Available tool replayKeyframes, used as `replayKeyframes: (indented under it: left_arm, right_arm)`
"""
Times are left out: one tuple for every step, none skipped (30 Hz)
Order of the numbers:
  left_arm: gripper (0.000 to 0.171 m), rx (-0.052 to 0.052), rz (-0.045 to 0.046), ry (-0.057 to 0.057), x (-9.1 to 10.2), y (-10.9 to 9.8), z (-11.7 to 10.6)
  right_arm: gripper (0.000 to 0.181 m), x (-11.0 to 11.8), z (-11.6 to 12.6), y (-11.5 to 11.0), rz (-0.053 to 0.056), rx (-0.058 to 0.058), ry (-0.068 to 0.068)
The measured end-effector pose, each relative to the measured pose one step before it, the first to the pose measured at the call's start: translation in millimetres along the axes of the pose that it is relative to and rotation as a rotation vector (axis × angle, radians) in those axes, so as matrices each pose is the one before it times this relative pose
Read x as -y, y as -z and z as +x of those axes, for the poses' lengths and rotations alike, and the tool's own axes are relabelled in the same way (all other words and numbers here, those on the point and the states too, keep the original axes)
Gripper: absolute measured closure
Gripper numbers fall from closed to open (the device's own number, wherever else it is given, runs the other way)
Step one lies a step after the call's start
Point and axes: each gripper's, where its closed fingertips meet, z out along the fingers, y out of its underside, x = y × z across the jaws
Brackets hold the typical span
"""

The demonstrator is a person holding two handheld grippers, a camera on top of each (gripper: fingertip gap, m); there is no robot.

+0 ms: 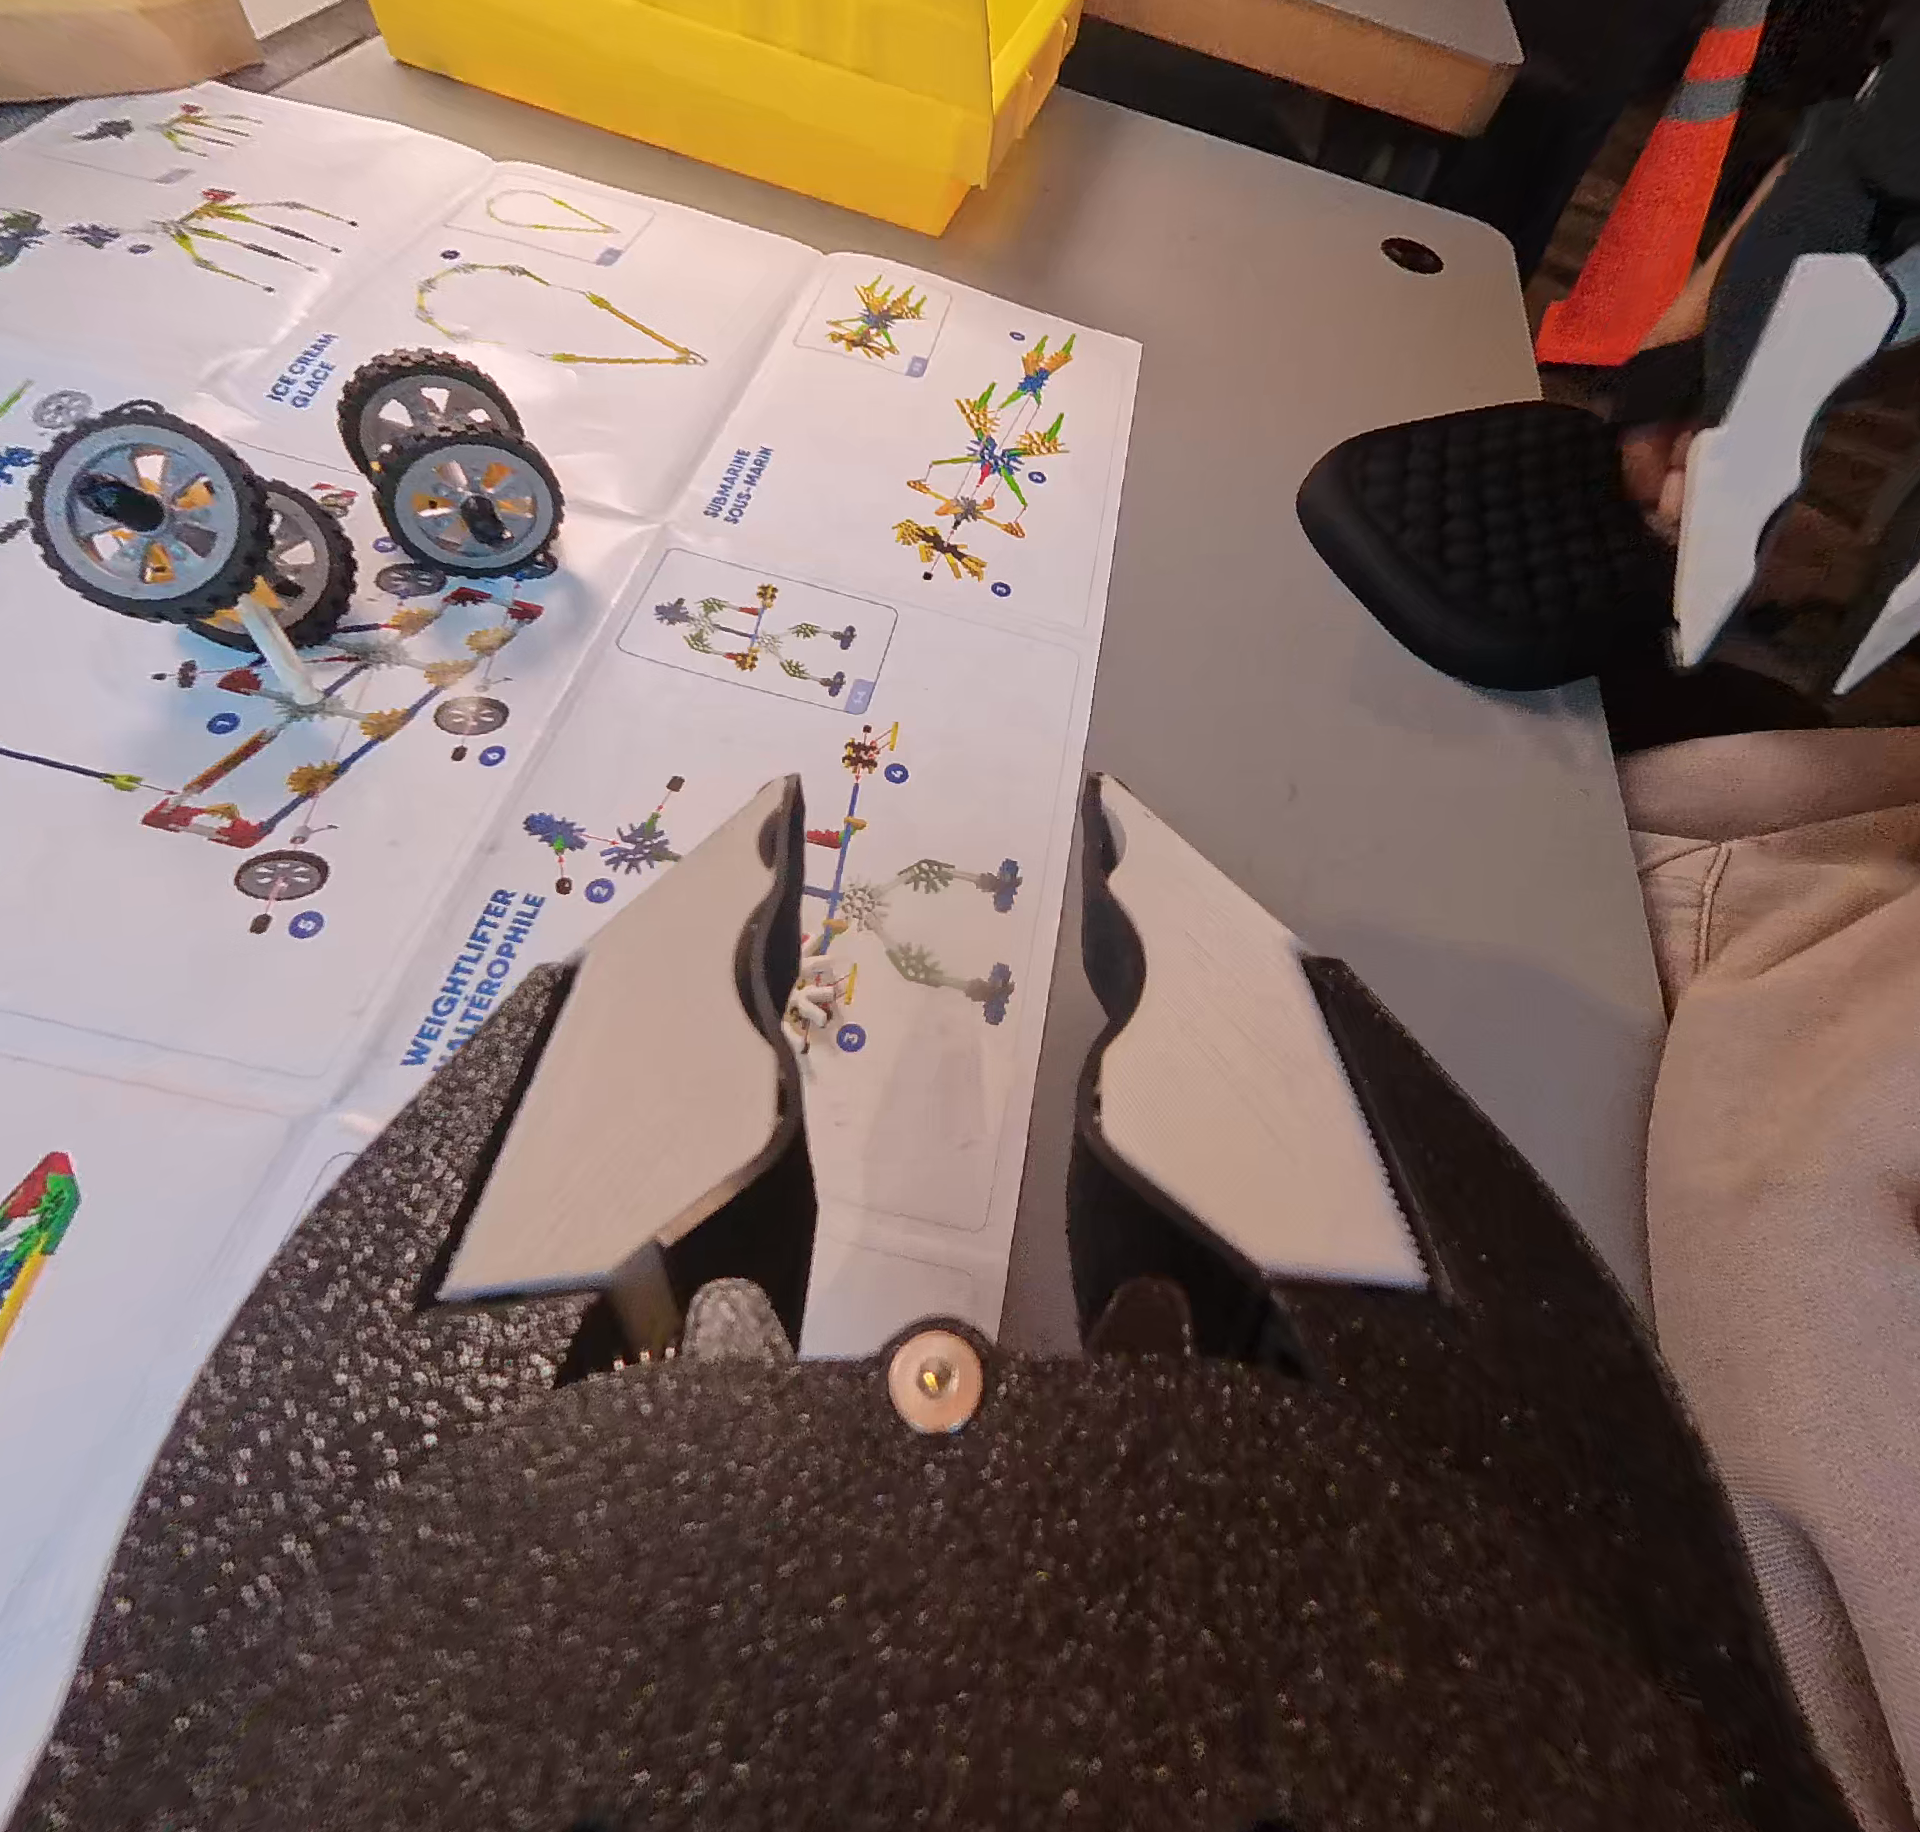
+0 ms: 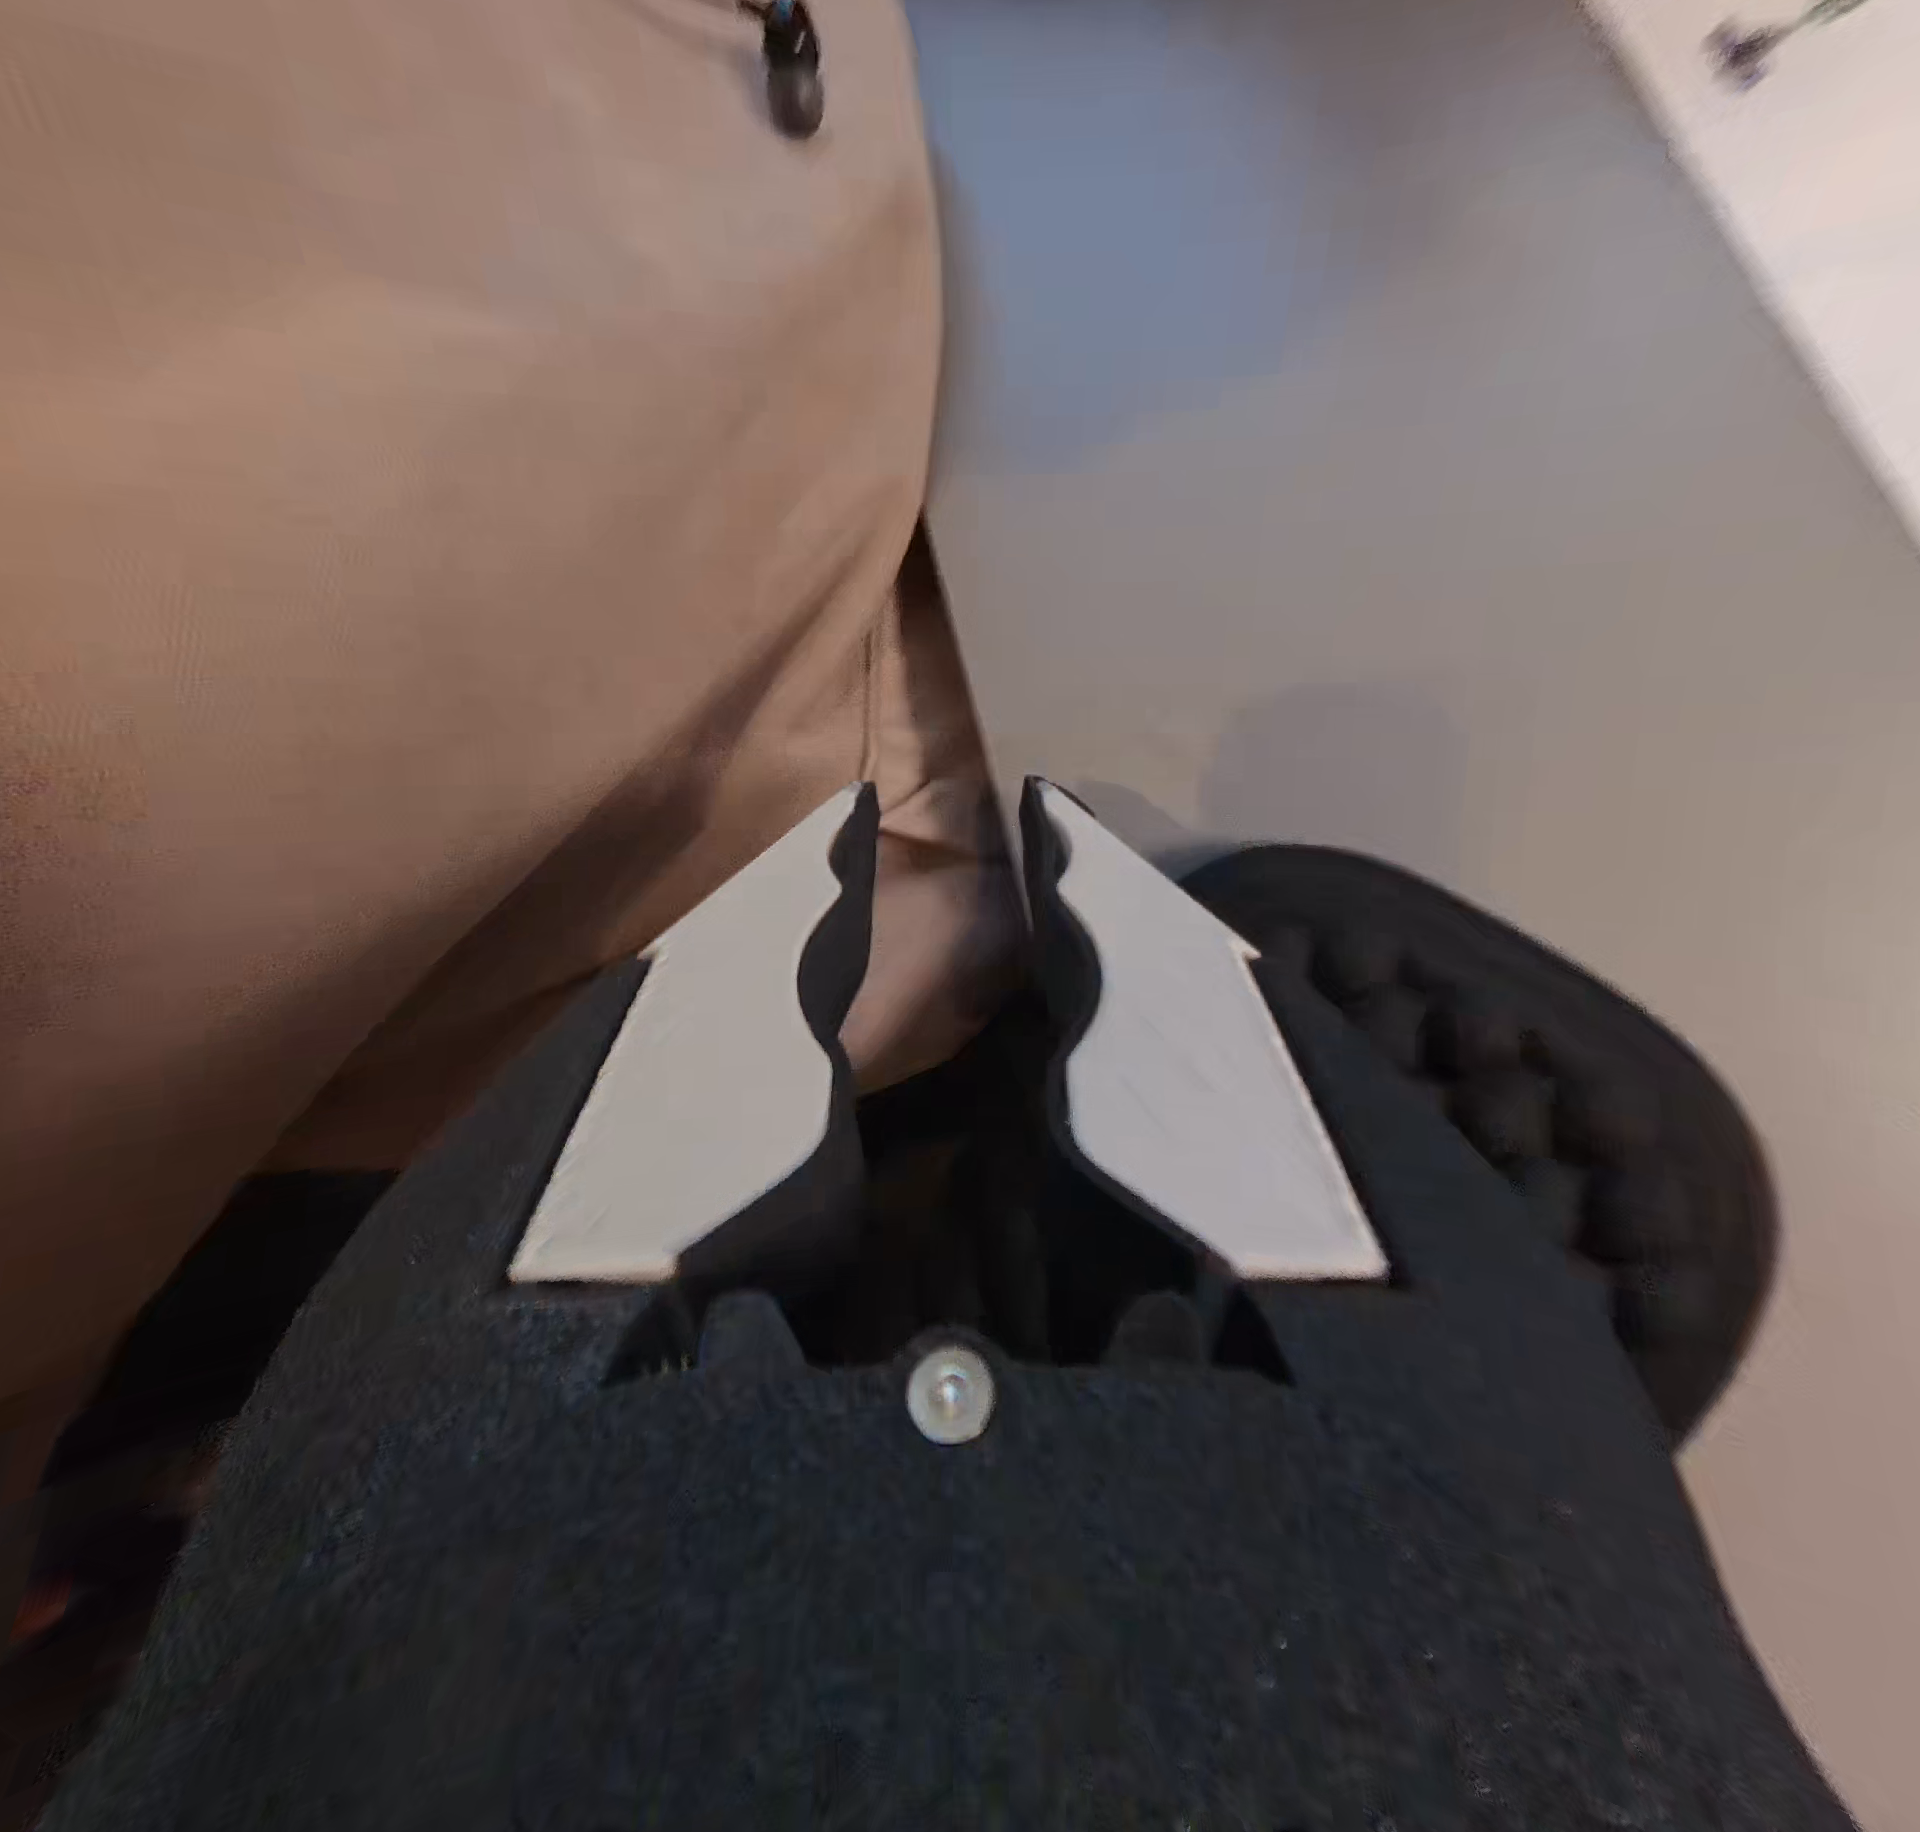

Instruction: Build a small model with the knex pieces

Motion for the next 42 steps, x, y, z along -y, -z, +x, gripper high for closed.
replayKeyframes:
  left_arm:
    - [0.12,-0.0053,-0.00574,-0.0011,-1.71,-1.38,1.37]
    - [0.12,-0.0056,-0.00498,-0.0016,-1.52,-1.18,1.51]
    - [0.12,-0.0051,-0.00479,-0.0025,-1.27,-1.02,1.5]
    - [0.121,-0.0027,-0.0043,-0.0036,-1.07,-0.68,1.17]
    - [0.121,-0.0013,-0.00397,-0.0038,-0.92,-0.63,0.84]
    - [0.121,-0.0018,-0.00414,-0.0029,-0.88,-0.49,0.94]
    - [0.121,-0.0015,-0.00272,-0.0023,-0.44,-0.21,0.97]
    - [0.121,-0.0017,-0.0004,-0.0017,-0.07,0.09,1.3]
    - [0.121,-0.0045,0.0025,-0.0016,0.64,0.19,2.29]
    - [0.122,-0.0129,0.00336,-0.0045,1.18,0.3,4.34]
    - [0.125,-0.0289,0.00204,-0.0094,1.23,0.02,7.99]
    - [0.127,-0.0472,0.0035,-0.0067,2.1,-0.53,11.66]
    - [0.128,-0.0638,0.00546,0.0054,2.96,-1.45,15.16]
    - [0.131,-0.0915,-0.00126,0.0112,2.42,-2.87,20.1]
    - [0.133,-0.1129,-0.01168,0.0109,0.88,-5.03,24.42]
    - [0.133,-0.1057,-0.0166,0.0105,-0.38,-7.98,23.94]
    - [0.134,-0.0881,-0.02037,0.0073,-1.5,-11.18,21.44]
    - [0.135,-0.076,-0.02816,0.0074,-3.26,-13.91,18.94]
    - [0.134,-0.0762,-0.03999,0.0057,-5.15,-16.22,17.98]
    - [0.134,-0.071,-0.04995,0.0018,-6.23,-17.76,15.88]
    - [0.134,-0.0379,-0.06036,-0.0016,-7.2,-18.01,9.02]
    - [0.135,0.0024,-0.06548,-0.0041,-7.34,-17.05,1.2]
    - [0.136,0.0098,-0.06789,-0.0085,-7.7,-15.72,-0.92]
    - [0.137,0.0022,-0.07231,-0.0057,-9.14,-14.04,-0.18]
    - [0.139,0.0046,-0.07821,0.0105,-10.53,-12.0,-0.53]
    - [0.148,0.0021,-0.06851,0.0148,-9.18,-9.25,0.86]
    - [0.152,0.0197,-0.03256,0.003,-3.98,-5.03,0.11]
    - [0.158,0.0282,-0.01675,0.0002,-2.62,-2.21,-0.49]
    - [0.161,0.015,-0.01205,0.0058,-2.71,-1.24,1.15]
    - [0.164,0.0095,-0.0011,0.01,-1.31,-0.53,1.66]
    - [0.165,0.01,0.00106,0.011,-0.7,-0.34,1.42]
    - [0.166,0.0096,-0.00498,0.0095,-1.26,-0.33,1.46]
    - [0.166,0.0072,-0.0085,0.0068,-1.47,-0.15,1.43]
    - [0.167,0.0058,-0.00833,0.0086,-1.39,-0.19,1.09]
    - [0.167,0.0029,-0.00657,0.0104,-1.1,-0.38,0.81]
    - [0.168,0.001,-0.00561,0.008,-0.73,-0.44,0.63]
    - [0.168,-0.0014,-0.00555,0.0073,-0.46,-0.23,0.52]
    - [0.168,-0.0016,-0.00415,0.0063,-0.05,0.01,0.36]
    - [0.169,-0.0003,-0.00266,0.0064,0.18,0.12,-0.17]
    - [0.169,-0.0001,-0.00223,0.0039,-0.06,0.17,-0.2]
    - [0.169,0.0001,-0.00088,0.0036,-0.07,0.15,-0.15]
    - [0.169,-0.0003,0.00137,0.0039,-0.1,0.37,-0.13]
  right_arm:
    - [0.155,-12.78,-11.98,-7.05,-0.0502,0.0346,-0.0181]
    - [0.155,-9.49,-9.16,-8.69,-0.0346,0.0262,-0.0199]
    - [0.155,-9.21,-6.67,-9.24,-0.0388,0.0194,-0.0169]
    - [0.155,-7.07,-3.63,-8.58,-0.0306,0.0056,-0.0044]
    - [0.156,-2.98,-3.06,-7.1,-0.0127,0.0072,-0.0006]
    - [0.157,2.86,-2.05,-4.77,0.0145,0.0043,0.0013]
    - [0.157,2.95,-0.92,-3.35,0.0077,-0.0047,0.0041]
    - [0.156,-1.16,0.52,-3.14,-0.0235,-0.0168,0.0142]
    - [0.156,-2.23,0.62,-3.26,-0.0308,-0.0176,0.0189]
    - [0.154,0.15,-0.83,-3.14,-0.0137,-0.0052,0.0129]
    - [0.153,0.59,-0.45,-2.91,-0.0083,-0.0022,0.0076]
    - [0.153,0.67,-0.78,-2.46,-0.0057,-0.0002,0.012]
    - [0.153,2.77,-2.02,-1.58,0.0101,0.005,0.0132]
    - [0.153,3.1,-1.81,-1.39,0.0143,0.0074,0.0082]
    - [0.153,2.79,-1.58,-1.67,0.0162,0.0079,0.0071]
    - [0.153,1.39,-1.54,-2.12,0.01,0.0095,0.0039]
    - [0.154,1.04,-1.65,-2.53,0.0083,0.0093,0.0046]
    - [0.153,2.1,-1.87,-2.73,0.0126,0.0095,0.0053]
    - [0.153,2.36,-2.19,-2.82,0.0131,0.011,0.0045]
    - [0.153,2.61,-1.98,-2.34,0.0152,0.0091,0.0079]
    - [0.153,2.96,-2.03,-1.63,0.0202,0.0108,0.0053]
    - [0.154,1.99,-1.69,-1.17,0.0165,0.0089,0.0017]
    - [0.153,0.92,-1.49,-1.01,0.0101,0.0036,0.0046]
    - [0.153,0.59,-1.83,-0.58,0.009,-0.0015,0.01]
    - [0.153,0.31,-2.27,-0.2,0.0084,-0.003,0.0082]
    - [0.153,-1.04,-2.18,0.0,0.0013,-0.0041,0.005]
    - [0.153,-2.94,-2.05,-0.29,-0.0078,-0.0063,0.0055]
    - [0.153,-1.75,-1.75,0.06,0.0008,-0.0101,0.0076]
    - [0.154,-0.81,-2.01,0.7,0.0035,-0.0064,0.0072]
    - [0.154,-0.56,-1.83,0.71,0.0034,-0.005,0.0074]
    - [0.154,-0.3,-0.86,0.46,0.0042,-0.0058,0.0056]
    - [0.154,-0.55,-1.21,-0.03,0.0037,-0.0015,0.001]
    - [0.154,-0.89,-0.57,-0.72,0.0003,-0.0044,0.0042]
    - [0.154,-0.14,-0.17,-0.6,0.0017,-0.0067,0.0064]
    - [0.154,0.71,-0.33,-0.21,0.0031,-0.0049,0.0058]
    - [0.155,1.5,0.86,0.26,0.0041,-0.0108,0.0074]
    - [0.159,2.91,3.4,1.08,0.0106,-0.0246,0.006]
    - [0.165,4.4,4.33,1.93,0.0201,-0.027,-0.0026]
    - [0.166,4.69,1.81,1.95,0.0209,-0.0063,-0.0158]
    - [0.165,1.98,-1.33,0.18,0.0031,0.0092,-0.0162]
    - [0.163,-5.59,-1.8,-2.66,-0.043,0.0032,0.002]
    - [0.163,-6.52,-0.44,-4.23,-0.0466,-0.0097,0.0126]
